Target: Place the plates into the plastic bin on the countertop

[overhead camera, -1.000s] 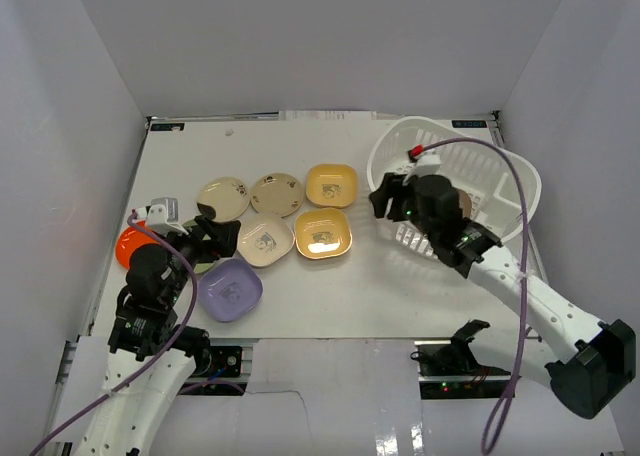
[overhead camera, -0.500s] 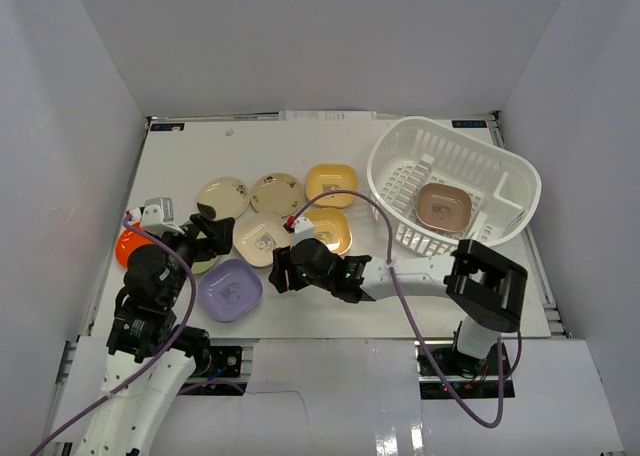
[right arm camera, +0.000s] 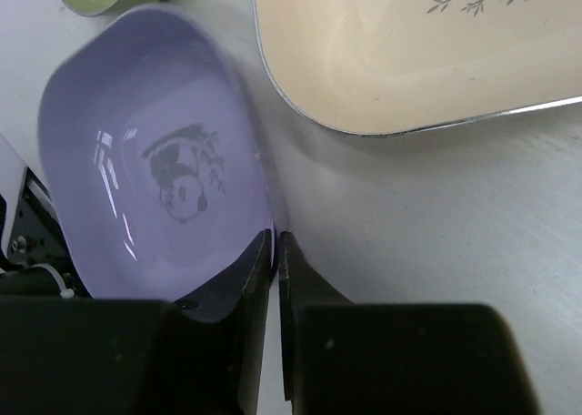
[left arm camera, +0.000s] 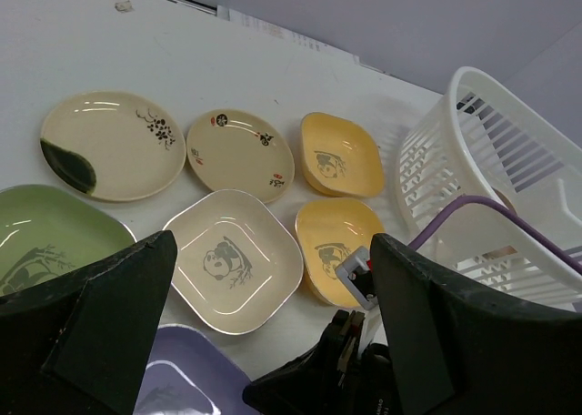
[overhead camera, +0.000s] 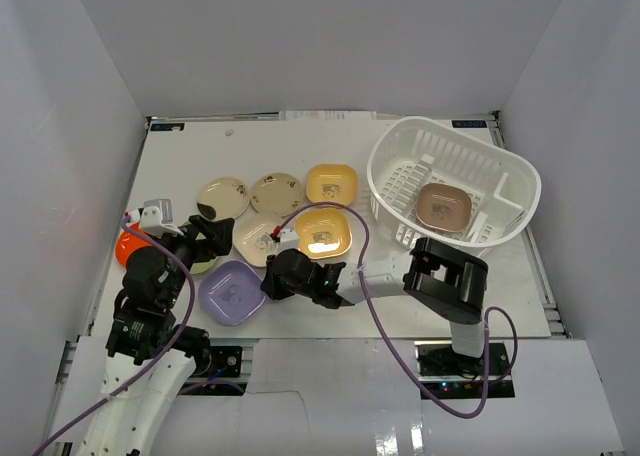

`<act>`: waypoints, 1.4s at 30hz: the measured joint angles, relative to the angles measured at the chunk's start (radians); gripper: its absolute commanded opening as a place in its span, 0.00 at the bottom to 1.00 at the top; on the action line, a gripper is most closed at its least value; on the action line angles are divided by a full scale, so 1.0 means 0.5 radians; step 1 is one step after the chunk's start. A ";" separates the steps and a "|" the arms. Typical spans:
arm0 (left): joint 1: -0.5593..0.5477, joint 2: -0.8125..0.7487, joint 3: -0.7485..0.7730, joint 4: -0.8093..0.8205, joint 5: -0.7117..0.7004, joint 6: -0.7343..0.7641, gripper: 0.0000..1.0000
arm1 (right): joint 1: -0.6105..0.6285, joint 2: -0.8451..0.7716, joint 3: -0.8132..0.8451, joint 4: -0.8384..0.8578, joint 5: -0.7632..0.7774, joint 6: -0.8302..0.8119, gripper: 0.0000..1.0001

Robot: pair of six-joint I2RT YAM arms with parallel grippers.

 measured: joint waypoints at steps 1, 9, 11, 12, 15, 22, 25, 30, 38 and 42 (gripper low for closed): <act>0.000 0.000 0.000 -0.001 0.000 0.000 0.98 | 0.010 -0.006 0.000 0.003 0.017 0.008 0.08; 0.000 -0.028 0.000 -0.009 -0.024 0.000 0.98 | 0.114 -0.523 -0.258 -0.104 0.170 -0.047 0.08; 0.001 -0.043 0.000 -0.015 -0.058 -0.001 0.98 | 0.130 -0.760 -0.317 -0.188 0.253 -0.098 0.08; 0.001 -0.053 0.000 -0.021 -0.076 -0.001 0.98 | 0.128 -0.894 -0.339 -0.247 0.320 -0.138 0.08; 0.001 -0.088 0.000 -0.035 -0.140 -0.002 0.98 | 0.056 -1.283 -0.347 -0.424 0.533 -0.276 0.08; 0.002 -0.082 0.000 -0.044 -0.157 -0.003 0.98 | -1.001 -1.984 -0.348 -0.671 0.844 -0.661 0.08; 0.002 -0.062 0.000 -0.044 -0.130 -0.004 0.98 | -1.595 -2.026 -0.378 -0.714 0.838 -0.769 0.08; 0.002 -0.021 0.000 -0.045 -0.085 -0.004 0.98 | -2.194 -1.791 -0.497 -0.770 0.700 -0.784 0.08; 0.003 0.007 0.000 -0.044 -0.050 -0.003 0.98 | -2.428 -1.312 -0.543 -0.829 0.464 -0.665 0.42; 0.003 0.011 0.000 -0.044 -0.050 -0.004 0.98 | -2.435 -1.336 -0.543 -0.826 0.397 -0.626 0.69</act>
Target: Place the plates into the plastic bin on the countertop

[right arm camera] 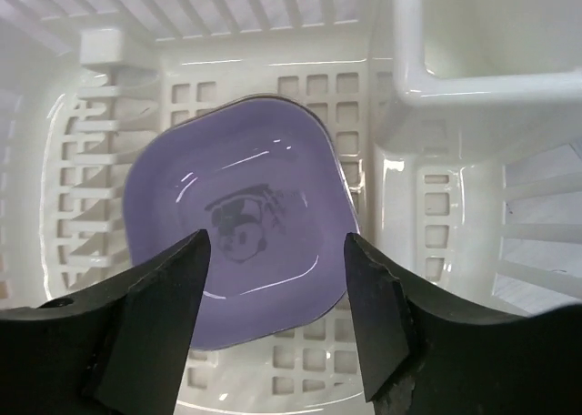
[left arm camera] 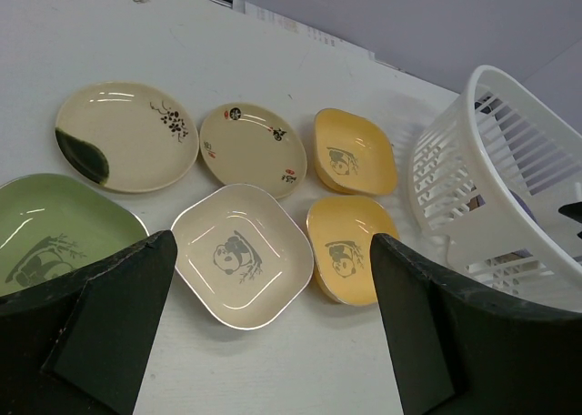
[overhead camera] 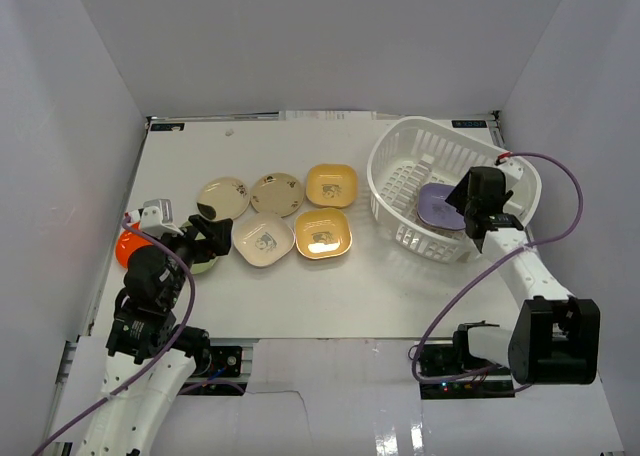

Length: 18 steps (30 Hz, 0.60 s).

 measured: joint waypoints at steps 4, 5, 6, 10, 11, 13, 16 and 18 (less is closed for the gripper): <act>0.000 0.004 0.000 0.000 -0.001 -0.005 0.98 | 0.017 -0.198 0.000 0.004 -0.224 -0.010 0.65; 0.000 0.008 0.000 0.000 -0.001 -0.007 0.98 | 0.047 -0.264 0.000 0.008 -0.285 -0.012 0.63; 0.000 0.013 0.000 0.000 -0.001 -0.008 0.98 | 0.108 -0.336 -0.001 0.027 -0.352 -0.018 0.61; 0.002 0.037 -0.001 0.000 -0.001 -0.013 0.98 | 0.729 -0.419 0.018 0.120 -0.540 -0.114 0.55; 0.002 0.042 -0.001 0.000 -0.001 -0.014 0.98 | 0.929 -0.375 0.035 0.134 -0.590 -0.164 0.56; 0.002 0.053 -0.002 0.000 0.001 -0.014 0.98 | 1.240 -0.212 0.075 0.134 -0.665 -0.268 0.58; 0.002 0.081 -0.002 0.000 0.005 -0.014 0.98 | 1.495 0.078 0.143 0.066 -0.753 -0.453 0.66; 0.002 0.117 -0.004 0.001 0.006 -0.018 0.98 | 1.570 0.266 0.198 0.018 -0.835 -0.573 0.70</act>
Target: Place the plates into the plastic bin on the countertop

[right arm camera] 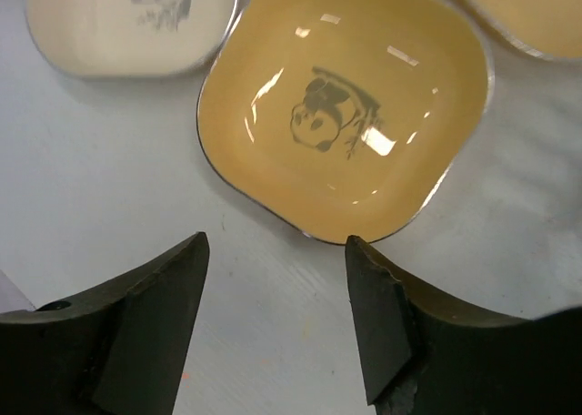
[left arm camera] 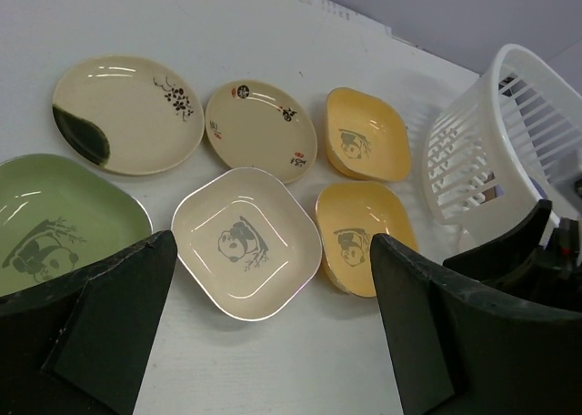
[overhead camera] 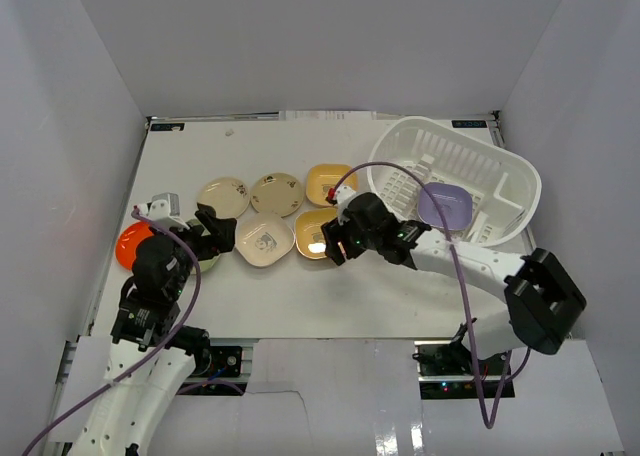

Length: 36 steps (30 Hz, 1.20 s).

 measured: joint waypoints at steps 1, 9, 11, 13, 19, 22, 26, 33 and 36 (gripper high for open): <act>0.000 0.025 -0.002 0.000 0.000 -0.002 0.98 | 0.024 0.080 0.030 -0.034 -0.031 -0.056 0.71; 0.006 0.217 -0.008 -0.011 0.010 -0.018 0.98 | 0.225 0.568 0.407 -0.203 -0.156 -0.513 0.67; 0.011 0.214 -0.011 -0.011 0.018 -0.018 0.98 | 0.258 0.643 0.468 -0.215 -0.156 -0.595 0.61; 0.013 0.207 -0.011 -0.010 0.024 -0.018 0.98 | 0.269 0.721 0.515 -0.255 -0.157 -0.658 0.57; 0.013 0.201 -0.011 -0.010 0.037 -0.018 0.98 | 0.288 0.891 0.568 -0.369 -0.122 -0.777 0.26; 0.013 0.195 -0.011 -0.010 0.037 -0.018 0.98 | 0.343 0.876 0.572 -0.373 -0.047 -0.794 0.17; 0.013 0.186 -0.011 -0.010 0.037 -0.018 0.98 | 0.484 0.800 0.571 -0.454 0.079 -0.781 0.08; 0.014 0.164 -0.011 -0.010 0.037 -0.018 0.98 | 0.690 0.411 0.623 -0.682 0.307 -0.653 0.08; 0.015 0.151 -0.011 -0.010 0.037 -0.018 0.98 | 0.659 0.240 0.810 -0.773 0.553 -0.664 0.08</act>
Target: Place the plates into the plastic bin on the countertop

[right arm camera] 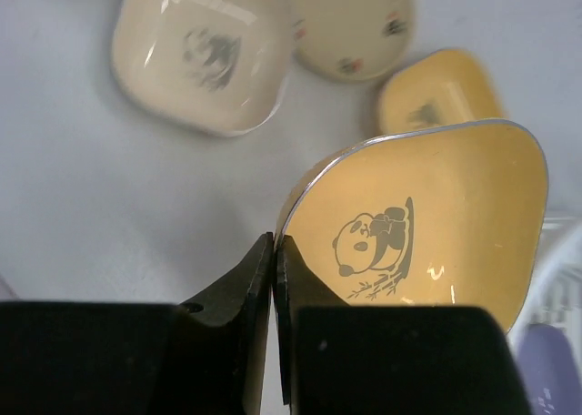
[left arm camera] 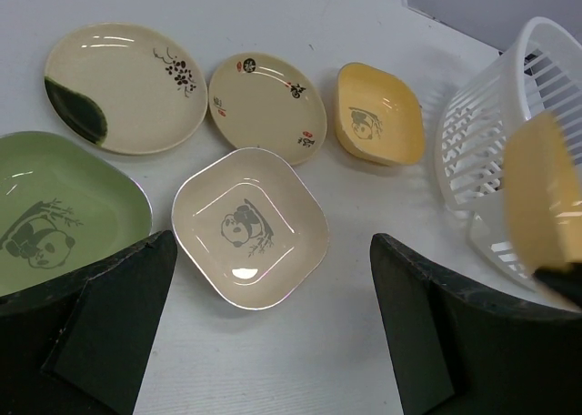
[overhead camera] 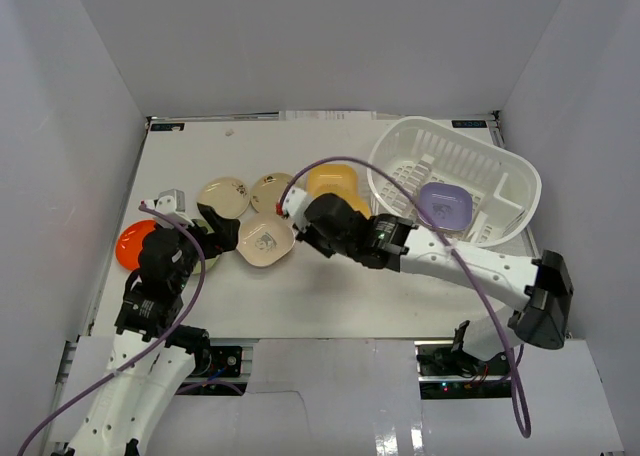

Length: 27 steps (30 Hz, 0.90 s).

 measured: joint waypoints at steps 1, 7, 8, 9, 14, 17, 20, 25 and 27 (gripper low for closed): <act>0.000 -0.003 0.000 0.000 0.001 0.000 0.98 | -0.025 -0.045 0.069 0.002 0.066 -0.018 0.08; 0.009 -0.014 0.000 -0.001 0.003 0.001 0.98 | -0.649 -0.261 0.257 0.185 0.272 -0.122 0.08; 0.009 -0.018 0.000 0.000 0.004 0.001 0.98 | -0.817 -0.265 0.228 0.236 0.291 -0.130 0.08; 0.009 -0.021 0.000 0.000 0.006 0.000 0.98 | -0.980 -0.256 0.185 0.280 0.310 -0.135 0.08; 0.011 -0.028 0.000 0.000 0.011 0.001 0.98 | -1.456 0.005 0.054 0.307 0.330 -0.063 0.08; 0.011 -0.030 0.000 0.000 0.017 0.001 0.98 | -1.608 0.227 0.056 0.301 0.291 0.030 0.08; 0.011 -0.030 0.000 0.000 0.024 0.001 0.98 | -1.687 0.412 0.081 0.224 0.288 0.119 0.08; 0.011 -0.031 0.000 0.000 0.038 0.002 0.98 | -1.694 0.562 0.098 0.108 0.301 0.263 0.21; 0.011 -0.031 0.000 0.000 0.045 0.002 0.98 | -1.688 0.552 0.098 0.101 0.307 0.333 0.49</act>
